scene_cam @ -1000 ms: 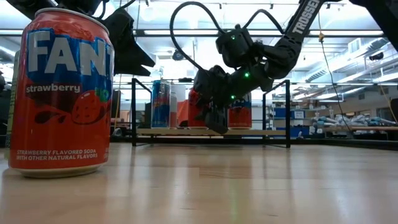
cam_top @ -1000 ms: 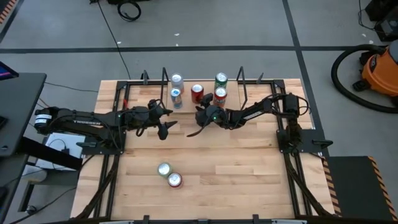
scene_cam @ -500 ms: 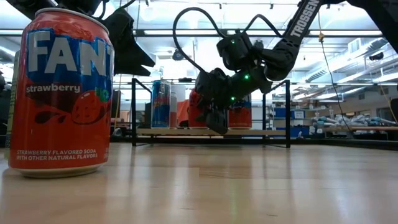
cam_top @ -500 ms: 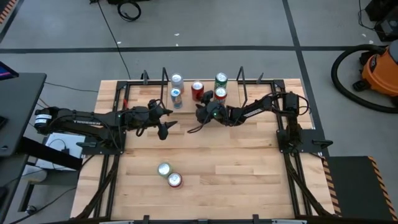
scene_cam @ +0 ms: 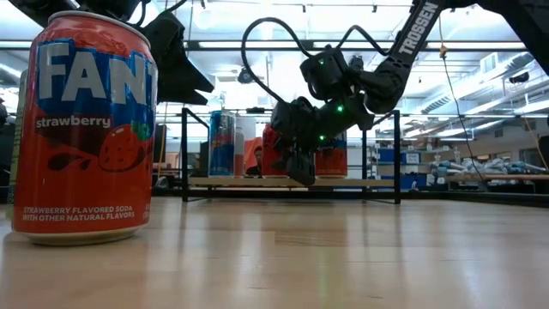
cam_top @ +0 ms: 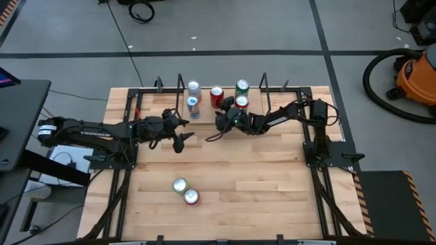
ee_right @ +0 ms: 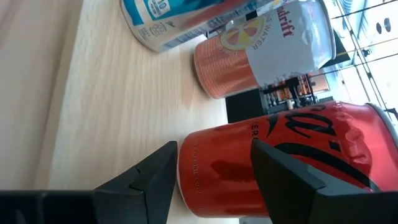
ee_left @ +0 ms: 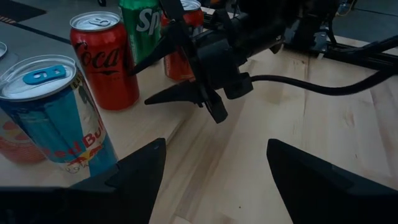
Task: Place canned beverage on shelf
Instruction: Put the red-black soda can on the shelf, then put the light green soda can on the shelf
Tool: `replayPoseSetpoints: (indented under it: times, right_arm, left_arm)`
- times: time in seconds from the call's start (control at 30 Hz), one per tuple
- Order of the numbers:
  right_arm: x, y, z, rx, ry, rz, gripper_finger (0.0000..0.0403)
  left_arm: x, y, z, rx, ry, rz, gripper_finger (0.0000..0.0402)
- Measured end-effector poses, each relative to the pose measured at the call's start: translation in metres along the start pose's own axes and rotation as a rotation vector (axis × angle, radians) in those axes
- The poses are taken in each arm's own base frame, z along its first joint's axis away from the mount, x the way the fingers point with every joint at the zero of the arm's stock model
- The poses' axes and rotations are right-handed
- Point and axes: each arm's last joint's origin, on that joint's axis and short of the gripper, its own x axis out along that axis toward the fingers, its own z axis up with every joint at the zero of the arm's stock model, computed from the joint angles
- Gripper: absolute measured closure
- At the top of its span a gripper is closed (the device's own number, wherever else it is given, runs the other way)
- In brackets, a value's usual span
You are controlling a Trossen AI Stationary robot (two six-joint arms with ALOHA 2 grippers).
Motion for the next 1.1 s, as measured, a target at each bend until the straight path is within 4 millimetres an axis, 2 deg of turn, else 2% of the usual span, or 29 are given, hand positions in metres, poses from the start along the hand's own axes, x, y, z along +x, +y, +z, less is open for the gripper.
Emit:
replayPoseSetpoints:
  times: [0.8,1.1]
  right_arm:
    - [0.007,-0.008,-0.01,-0.001,0.0,0.0,0.0188]
    - [-0.001,0.0,0.003,-0.024,-0.009,-0.016,0.0188]
  left_arm:
    - [0.0,0.0,0.0,0.0,0.0,0.0,0.0111]
    - [0.0,0.0,0.0,0.002,0.0,0.0,0.0111]
